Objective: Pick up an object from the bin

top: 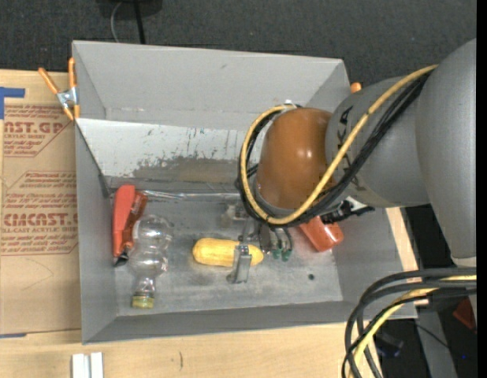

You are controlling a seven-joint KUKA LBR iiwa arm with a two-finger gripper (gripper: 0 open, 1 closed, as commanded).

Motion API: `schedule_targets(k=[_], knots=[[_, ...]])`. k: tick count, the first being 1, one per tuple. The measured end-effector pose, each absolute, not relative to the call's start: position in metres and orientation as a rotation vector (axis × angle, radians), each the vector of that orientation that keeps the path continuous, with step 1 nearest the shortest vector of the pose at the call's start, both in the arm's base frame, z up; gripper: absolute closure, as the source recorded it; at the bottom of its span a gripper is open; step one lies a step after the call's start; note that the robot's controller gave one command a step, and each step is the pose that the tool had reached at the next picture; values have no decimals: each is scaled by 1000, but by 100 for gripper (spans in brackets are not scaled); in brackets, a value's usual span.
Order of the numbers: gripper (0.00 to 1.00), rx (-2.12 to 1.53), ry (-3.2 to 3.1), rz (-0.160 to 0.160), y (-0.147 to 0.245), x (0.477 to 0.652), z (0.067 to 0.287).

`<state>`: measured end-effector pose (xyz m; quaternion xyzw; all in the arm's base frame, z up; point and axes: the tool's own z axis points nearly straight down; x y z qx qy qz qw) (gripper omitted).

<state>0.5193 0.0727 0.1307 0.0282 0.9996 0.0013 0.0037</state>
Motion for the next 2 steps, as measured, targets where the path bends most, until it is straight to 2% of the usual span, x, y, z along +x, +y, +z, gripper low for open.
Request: schedule_targets(k=[1,2], knots=[[0,-63,3137,3,76,533,119],[100,104,3131,6,80,559,70]])
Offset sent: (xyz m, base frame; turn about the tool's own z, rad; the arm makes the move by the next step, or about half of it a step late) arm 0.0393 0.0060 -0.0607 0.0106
